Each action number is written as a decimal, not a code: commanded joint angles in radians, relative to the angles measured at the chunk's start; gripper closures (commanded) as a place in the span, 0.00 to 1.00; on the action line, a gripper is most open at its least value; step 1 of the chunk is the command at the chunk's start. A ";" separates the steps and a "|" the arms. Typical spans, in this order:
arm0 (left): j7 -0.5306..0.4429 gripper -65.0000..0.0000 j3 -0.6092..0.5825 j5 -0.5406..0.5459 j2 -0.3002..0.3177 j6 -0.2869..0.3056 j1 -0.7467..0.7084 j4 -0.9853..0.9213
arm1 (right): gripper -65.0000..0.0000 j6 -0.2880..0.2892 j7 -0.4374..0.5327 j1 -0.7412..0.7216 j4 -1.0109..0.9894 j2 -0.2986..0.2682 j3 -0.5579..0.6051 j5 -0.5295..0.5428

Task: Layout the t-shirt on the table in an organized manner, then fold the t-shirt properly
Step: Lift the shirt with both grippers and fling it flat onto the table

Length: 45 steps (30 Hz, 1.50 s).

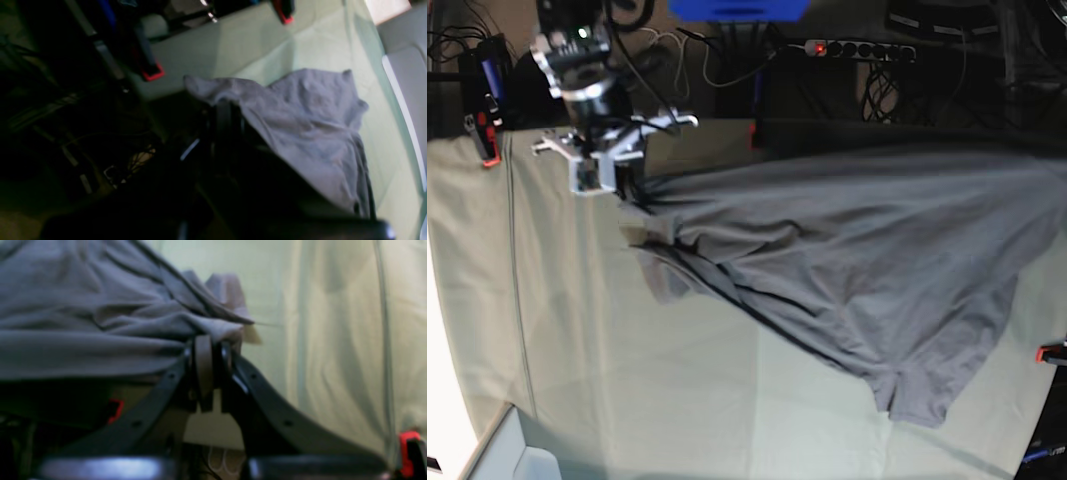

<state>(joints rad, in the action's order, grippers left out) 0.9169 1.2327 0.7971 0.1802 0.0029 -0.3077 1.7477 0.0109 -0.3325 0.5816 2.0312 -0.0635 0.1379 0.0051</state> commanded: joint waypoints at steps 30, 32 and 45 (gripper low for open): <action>-0.032 1.00 -0.758 -0.361 0.150 0.227 0.953 -0.091 | 1.00 0.284 -0.133 -0.951 -0.223 -0.054 -0.232 -0.011; -0.034 1.00 -0.832 -0.391 0.147 0.227 1.091 -0.151 | 1.00 0.288 -0.141 -1.069 -0.289 -0.089 -0.249 -0.011; -0.172 1.00 -1.008 -0.391 0.157 0.227 1.553 -0.480 | 1.00 0.288 -0.144 -1.486 -0.484 -0.229 -0.254 -0.011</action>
<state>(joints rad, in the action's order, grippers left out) 0.7757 0.2245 0.3973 0.3328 0.2314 1.2053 1.2564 0.2909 -0.4904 -0.8783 1.5352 -0.2848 -0.1116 -0.0105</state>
